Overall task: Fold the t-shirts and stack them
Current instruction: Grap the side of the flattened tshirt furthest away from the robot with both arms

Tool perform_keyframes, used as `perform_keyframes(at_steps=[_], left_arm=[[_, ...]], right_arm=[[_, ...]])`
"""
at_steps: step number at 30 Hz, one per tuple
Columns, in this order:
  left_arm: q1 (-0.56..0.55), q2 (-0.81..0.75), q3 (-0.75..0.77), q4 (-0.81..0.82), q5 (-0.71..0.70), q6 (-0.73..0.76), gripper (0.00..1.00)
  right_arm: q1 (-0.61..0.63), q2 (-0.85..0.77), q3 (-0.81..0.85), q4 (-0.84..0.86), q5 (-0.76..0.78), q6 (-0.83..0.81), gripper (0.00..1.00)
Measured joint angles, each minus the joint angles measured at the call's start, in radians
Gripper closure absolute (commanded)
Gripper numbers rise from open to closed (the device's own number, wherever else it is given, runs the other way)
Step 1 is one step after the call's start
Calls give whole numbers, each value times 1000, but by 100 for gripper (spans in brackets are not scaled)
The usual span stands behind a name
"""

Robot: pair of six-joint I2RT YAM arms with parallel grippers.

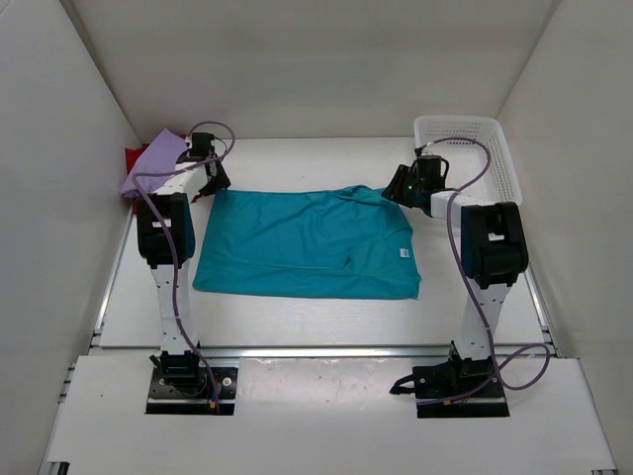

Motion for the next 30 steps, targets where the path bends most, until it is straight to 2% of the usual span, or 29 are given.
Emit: perform_keyframes(at_steps=[8, 11, 16, 22, 30], left_arm=[[1, 0, -9, 24, 17, -3, 63], [1, 0, -11, 35, 23, -8, 70], [1, -1, -33, 62, 37, -13, 82], [20, -1, -40, 78, 69, -29, 99], [40, -21, -91, 131, 92, -63, 100]], right_arm=[[-11, 63, 29, -7, -6, 38, 69], [-11, 83, 53, -6, -11, 48, 77], [-3, 100, 59, 5, -12, 57, 100], [25, 95, 51, 33, 32, 34, 100], [117, -80, -115, 111, 80, -44, 100]])
